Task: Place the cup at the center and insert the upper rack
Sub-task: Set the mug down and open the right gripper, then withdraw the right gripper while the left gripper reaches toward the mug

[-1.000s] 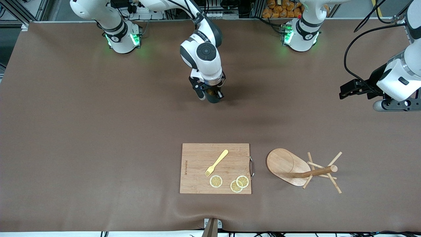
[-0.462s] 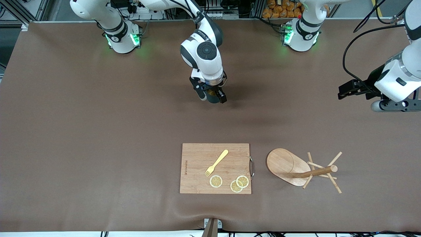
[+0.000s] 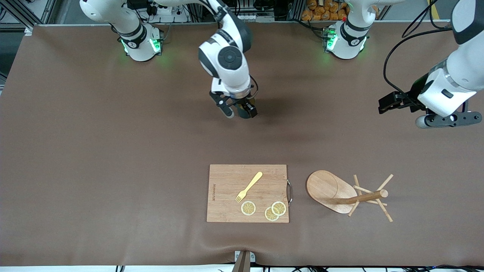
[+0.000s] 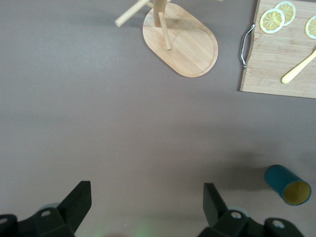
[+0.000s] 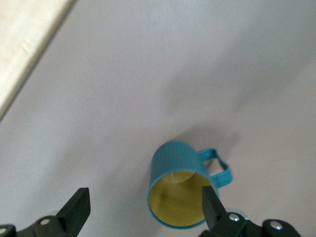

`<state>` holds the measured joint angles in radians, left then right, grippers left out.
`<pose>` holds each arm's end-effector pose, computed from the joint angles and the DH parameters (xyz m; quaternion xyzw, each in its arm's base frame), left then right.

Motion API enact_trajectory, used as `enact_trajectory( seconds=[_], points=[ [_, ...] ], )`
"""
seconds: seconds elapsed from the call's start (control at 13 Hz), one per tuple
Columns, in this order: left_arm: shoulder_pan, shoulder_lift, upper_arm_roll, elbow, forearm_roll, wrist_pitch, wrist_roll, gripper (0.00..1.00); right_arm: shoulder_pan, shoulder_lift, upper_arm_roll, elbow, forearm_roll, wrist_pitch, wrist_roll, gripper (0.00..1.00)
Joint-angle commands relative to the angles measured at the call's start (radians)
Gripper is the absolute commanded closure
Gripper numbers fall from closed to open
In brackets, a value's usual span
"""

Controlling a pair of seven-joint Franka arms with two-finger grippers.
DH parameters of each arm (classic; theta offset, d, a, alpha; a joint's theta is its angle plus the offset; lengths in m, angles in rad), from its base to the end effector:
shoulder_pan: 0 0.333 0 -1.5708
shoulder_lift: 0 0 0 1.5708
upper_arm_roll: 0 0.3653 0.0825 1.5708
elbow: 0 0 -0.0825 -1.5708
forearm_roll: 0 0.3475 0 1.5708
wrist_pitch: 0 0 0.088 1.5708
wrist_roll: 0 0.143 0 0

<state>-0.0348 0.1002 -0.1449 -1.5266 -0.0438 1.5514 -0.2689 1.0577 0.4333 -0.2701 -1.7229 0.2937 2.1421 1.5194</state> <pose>0.5377 -0.0998 0.6027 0.9979 0.0450 -0.0427 0.0201 0.4294 0.4895 0.3715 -0.9055 0.4188 0.0602 0.0306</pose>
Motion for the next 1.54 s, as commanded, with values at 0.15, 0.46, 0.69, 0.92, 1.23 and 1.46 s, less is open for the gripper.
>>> enact_trajectory(
  seconds=[0.15, 0.46, 0.69, 0.92, 1.23, 1.46],
  points=[
    [-0.088, 0.015, 0.002, 0.020, -0.019, 0.030, -0.211, 0.00, -0.187, -0.227, 0.011, -0.033, -0.002, -0.210, -0.340, 0.00],
    [-0.175, 0.061, 0.002, 0.077, -0.018, 0.036, -0.421, 0.00, -0.359, -0.376, 0.009, -0.035, -0.013, -0.342, -0.676, 0.00],
    [-0.229, 0.101, 0.004, 0.118, -0.016, 0.039, -0.571, 0.00, -0.468, -0.476, 0.009, -0.035, -0.125, -0.410, -0.914, 0.00],
    [-0.307, 0.137, 0.005, 0.140, -0.010, 0.096, -0.714, 0.00, -0.614, -0.551, 0.009, -0.034, -0.151, -0.479, -1.193, 0.00],
    [-0.431, 0.200, 0.008, 0.172, 0.039, 0.145, -0.933, 0.00, -0.713, -0.613, 0.009, -0.034, -0.284, -0.537, -1.406, 0.00],
    [-0.551, 0.283, 0.018, 0.232, 0.110, 0.147, -1.099, 0.00, -0.723, -0.665, 0.009, -0.030, -0.309, -0.596, -1.412, 0.00]
  ],
)
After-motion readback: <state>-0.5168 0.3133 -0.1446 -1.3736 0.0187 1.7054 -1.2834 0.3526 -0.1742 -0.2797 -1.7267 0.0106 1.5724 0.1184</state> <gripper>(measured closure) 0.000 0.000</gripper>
